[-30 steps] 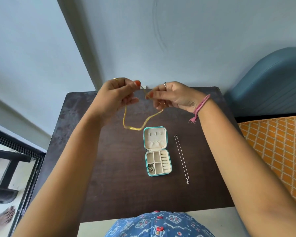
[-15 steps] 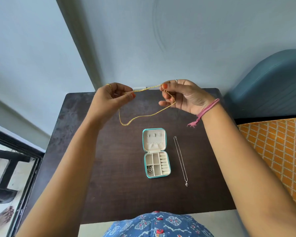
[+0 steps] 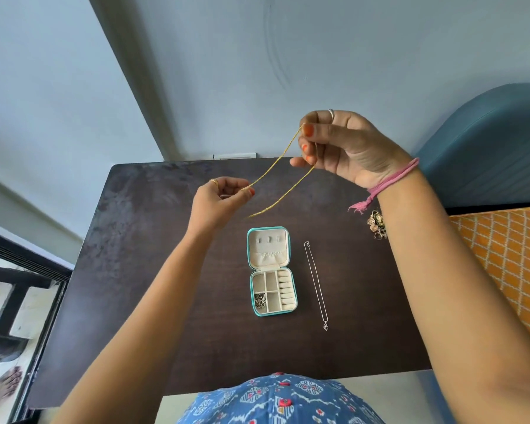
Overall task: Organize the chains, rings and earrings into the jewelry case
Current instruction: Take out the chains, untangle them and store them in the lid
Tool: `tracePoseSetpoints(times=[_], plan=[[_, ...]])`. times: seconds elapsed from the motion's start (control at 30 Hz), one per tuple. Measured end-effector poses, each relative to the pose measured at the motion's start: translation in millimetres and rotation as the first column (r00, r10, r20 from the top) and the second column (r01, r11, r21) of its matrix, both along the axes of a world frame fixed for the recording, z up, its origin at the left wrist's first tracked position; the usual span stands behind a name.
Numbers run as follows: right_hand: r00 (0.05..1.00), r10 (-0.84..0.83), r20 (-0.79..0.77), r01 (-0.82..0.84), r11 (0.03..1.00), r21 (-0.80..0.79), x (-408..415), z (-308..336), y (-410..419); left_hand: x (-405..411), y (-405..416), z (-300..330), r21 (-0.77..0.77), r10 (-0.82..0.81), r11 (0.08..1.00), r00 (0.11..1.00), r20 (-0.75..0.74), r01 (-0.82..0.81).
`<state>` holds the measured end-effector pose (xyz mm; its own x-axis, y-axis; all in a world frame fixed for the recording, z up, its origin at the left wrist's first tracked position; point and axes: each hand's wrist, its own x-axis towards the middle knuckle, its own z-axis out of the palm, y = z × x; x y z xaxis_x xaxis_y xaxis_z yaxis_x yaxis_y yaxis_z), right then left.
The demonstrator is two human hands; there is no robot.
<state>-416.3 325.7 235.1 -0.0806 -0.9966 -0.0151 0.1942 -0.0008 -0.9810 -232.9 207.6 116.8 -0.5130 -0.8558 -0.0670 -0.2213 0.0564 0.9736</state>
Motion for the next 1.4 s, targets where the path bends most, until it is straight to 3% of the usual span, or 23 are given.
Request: tracePoseSetpoints(times=[0.13,0.3,0.53,0.63,0.9,1.17,1.4], plan=[[0.995,-0.070,-0.066,0.070,0.997,0.007,-11,8,9,-7,22,-18,0.238,-0.008,0.971,0.995,-0.101,0.032],[0.931,-0.299,-0.210,0.322,0.943,0.084,-35,-6,13,-15,57,-36,0.511,0.009,0.850,0.966,-0.258,0.129],[0.835,-0.434,-0.337,0.510,0.842,0.178,-66,-55,20,-28,118,-62,0.741,0.176,0.665,0.946,-0.272,0.089],[0.800,-0.398,-0.450,0.530,0.820,0.218,-78,-79,22,-34,144,-70,0.813,0.230,0.579,0.944,-0.238,0.063],[0.641,-0.108,-0.760,0.489,0.820,0.296,-94,-156,31,-48,200,-97,0.922,0.222,0.387,0.970,-0.097,0.003],[0.618,0.009,-0.786,0.457,0.809,0.369,-88,-232,50,-62,242,-121,0.950,0.154,0.280,0.983,0.100,-0.140],[0.619,0.032,-0.784,0.446,0.808,0.386,-84,-274,57,-64,257,-140,0.940,0.136,0.246,0.969,0.208,-0.236]])
